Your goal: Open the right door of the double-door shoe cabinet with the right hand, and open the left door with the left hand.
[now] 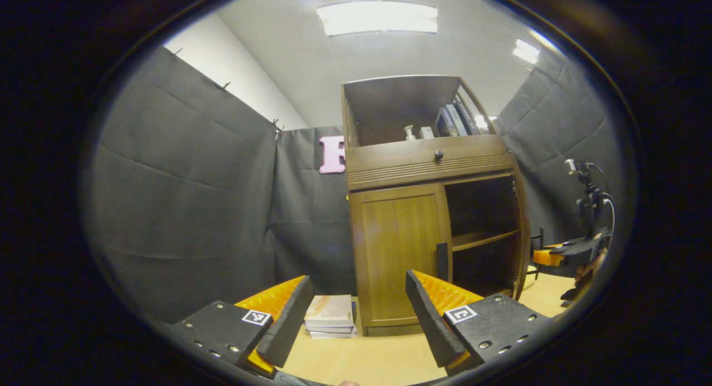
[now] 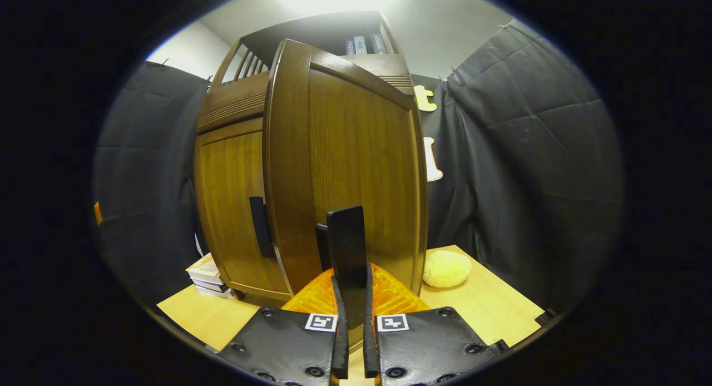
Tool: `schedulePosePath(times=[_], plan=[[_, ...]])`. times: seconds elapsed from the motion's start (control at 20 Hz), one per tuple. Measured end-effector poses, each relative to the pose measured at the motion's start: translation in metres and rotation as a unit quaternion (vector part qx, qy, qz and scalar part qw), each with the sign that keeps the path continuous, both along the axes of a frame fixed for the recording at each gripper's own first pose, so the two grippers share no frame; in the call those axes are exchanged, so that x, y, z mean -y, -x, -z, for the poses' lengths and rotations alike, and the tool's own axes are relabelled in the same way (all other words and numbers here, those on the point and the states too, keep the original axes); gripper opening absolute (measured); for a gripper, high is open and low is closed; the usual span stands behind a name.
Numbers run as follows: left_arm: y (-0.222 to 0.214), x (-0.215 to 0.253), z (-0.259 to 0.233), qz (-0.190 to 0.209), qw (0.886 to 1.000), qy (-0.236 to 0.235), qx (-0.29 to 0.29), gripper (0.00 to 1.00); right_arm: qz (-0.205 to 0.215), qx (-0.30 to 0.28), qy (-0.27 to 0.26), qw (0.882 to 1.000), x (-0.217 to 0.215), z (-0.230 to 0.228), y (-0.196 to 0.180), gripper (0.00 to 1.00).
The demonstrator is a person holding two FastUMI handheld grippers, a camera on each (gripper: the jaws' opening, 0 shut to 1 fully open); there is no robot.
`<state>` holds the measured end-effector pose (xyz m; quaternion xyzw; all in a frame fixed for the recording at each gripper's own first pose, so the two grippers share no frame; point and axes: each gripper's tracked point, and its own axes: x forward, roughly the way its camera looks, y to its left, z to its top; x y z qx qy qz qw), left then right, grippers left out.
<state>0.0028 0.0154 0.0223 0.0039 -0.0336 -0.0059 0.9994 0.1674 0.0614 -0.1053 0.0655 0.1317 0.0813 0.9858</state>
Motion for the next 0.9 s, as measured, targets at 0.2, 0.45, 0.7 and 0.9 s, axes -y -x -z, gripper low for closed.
schedulePosePath(times=[0.2, 0.45, 0.7, 0.9], plan=[[0.001, 0.003, -0.001, 0.018, 1.000, 0.002, -0.001, 1.00, 0.014, 0.001, 0.007, 1.000, 0.021, -0.001, 0.007, 0.10], [0.005, 0.007, -0.004, 0.038, 0.999, 0.005, -0.001, 1.00, 0.039, 0.003, 0.013, 0.999, 0.051, 0.001, 0.016, 0.12], [0.009, 0.012, -0.004, 0.064, 0.998, 0.013, -0.009, 1.00, 0.062, 0.005, 0.027, 0.998, 0.080, 0.003, 0.019, 0.11], [0.009, 0.014, -0.004, 0.081, 0.997, 0.014, -0.015, 1.00, 0.084, 0.001, 0.025, 0.996, 0.106, 0.005, 0.018, 0.11]])
